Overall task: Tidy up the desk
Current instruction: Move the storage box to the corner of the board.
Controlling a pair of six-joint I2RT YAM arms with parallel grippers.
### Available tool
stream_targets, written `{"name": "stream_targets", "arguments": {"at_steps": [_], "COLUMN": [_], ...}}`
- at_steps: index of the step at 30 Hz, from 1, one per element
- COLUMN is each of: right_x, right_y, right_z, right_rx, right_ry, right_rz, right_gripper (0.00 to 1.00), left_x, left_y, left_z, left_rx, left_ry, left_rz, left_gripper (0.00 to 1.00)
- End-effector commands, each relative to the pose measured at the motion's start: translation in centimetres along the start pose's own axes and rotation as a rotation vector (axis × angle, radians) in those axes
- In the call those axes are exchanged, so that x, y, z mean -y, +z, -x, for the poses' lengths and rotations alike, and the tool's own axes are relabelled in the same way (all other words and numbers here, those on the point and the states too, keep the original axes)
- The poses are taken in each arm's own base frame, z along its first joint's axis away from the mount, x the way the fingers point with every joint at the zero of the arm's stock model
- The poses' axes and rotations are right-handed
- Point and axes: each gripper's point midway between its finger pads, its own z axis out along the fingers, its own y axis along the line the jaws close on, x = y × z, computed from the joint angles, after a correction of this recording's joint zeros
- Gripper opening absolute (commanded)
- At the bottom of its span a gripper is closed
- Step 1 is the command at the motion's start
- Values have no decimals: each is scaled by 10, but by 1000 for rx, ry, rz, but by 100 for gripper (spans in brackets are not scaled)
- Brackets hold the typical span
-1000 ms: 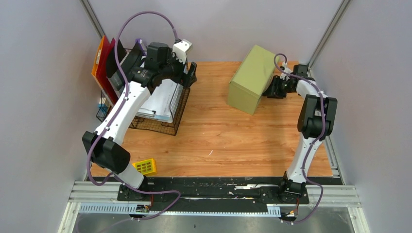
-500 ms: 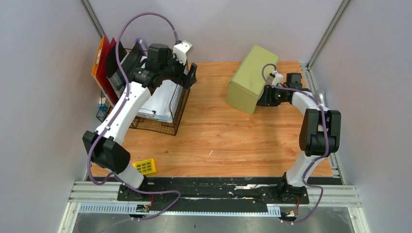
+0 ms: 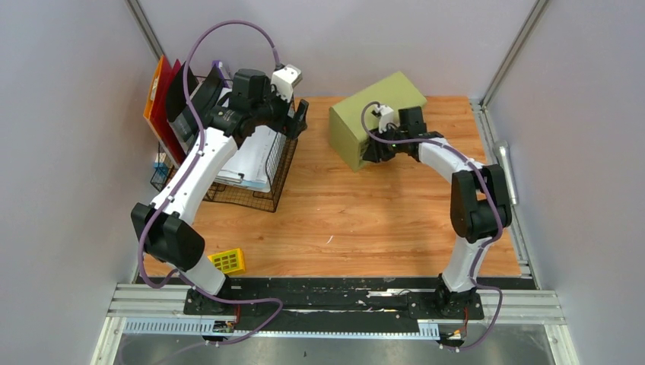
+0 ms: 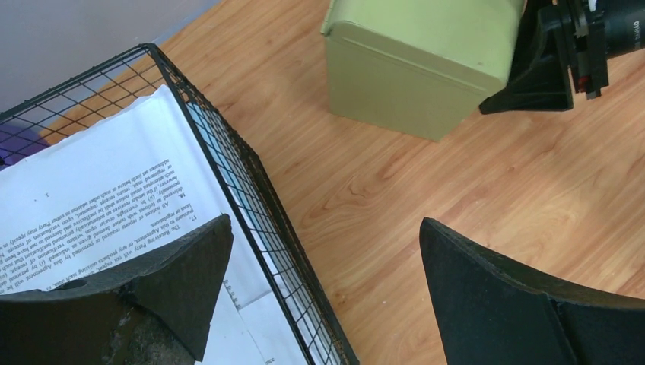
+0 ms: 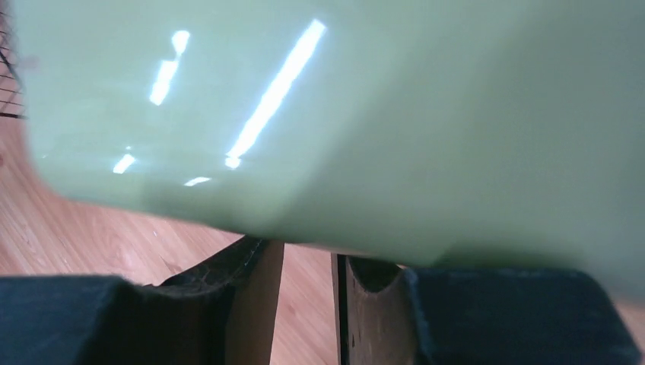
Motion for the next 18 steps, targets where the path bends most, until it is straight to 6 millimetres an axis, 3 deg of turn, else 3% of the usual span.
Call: {"name": "stream_targets", "arguments": {"at_steps": [1,5,9,13,18], "right_x": [-25,-38,-47,-46,-47], "right_y": [35,54,65,56,26], "right_z": [39,77,94,99,94], "right_rx": [60,97,92,90,91], "right_ry": [-106,-128,-125,-138,-183], "right_rz": [23,31,44,11,-51], "right_gripper": [30,32,34,34,41], "left_x": [-3,-4,-4,-3,-5], "left_y": [-12,-18,-25,-31,-35], "left_z": [8,9,9,12,14], "left_rx": [27,29,31,44,57], "left_ry": [36,50,54,58,73], "left_rz": [27,43,50,55,69], "left_gripper": [100,100,100,100,100]}}
